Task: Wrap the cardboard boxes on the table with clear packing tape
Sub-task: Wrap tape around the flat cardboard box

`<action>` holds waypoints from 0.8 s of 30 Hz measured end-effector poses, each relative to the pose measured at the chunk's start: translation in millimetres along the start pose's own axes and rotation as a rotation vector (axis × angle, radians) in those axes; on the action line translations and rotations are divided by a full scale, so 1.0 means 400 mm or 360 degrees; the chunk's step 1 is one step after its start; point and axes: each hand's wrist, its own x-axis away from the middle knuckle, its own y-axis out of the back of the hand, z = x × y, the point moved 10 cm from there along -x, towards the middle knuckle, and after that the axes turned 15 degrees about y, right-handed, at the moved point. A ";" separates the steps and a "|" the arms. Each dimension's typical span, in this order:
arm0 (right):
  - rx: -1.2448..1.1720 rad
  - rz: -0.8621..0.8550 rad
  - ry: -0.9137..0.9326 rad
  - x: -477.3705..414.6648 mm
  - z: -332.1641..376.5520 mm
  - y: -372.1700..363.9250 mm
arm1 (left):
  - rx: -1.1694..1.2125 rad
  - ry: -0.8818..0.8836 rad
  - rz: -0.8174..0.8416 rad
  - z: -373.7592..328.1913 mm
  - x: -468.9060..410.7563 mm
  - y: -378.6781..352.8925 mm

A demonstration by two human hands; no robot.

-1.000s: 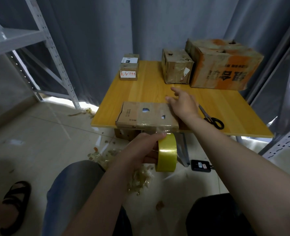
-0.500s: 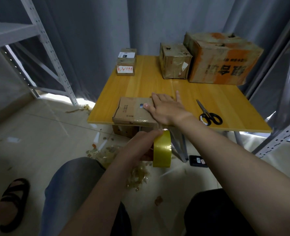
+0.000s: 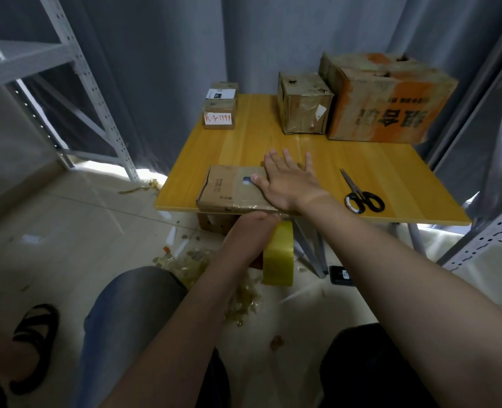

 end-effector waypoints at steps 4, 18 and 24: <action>-0.0029 -0.0028 0.0026 0.001 0.001 0.002 | -0.0042 0.0057 -0.0004 0.023 -0.015 -0.008; -0.0131 -0.0667 -0.0477 0.155 -0.127 0.168 | 0.0517 0.0210 -0.0034 0.071 0.000 -0.016; -0.0119 -0.0046 -0.0853 0.298 -0.279 0.140 | 0.0541 0.0185 -0.0037 0.066 0.039 -0.029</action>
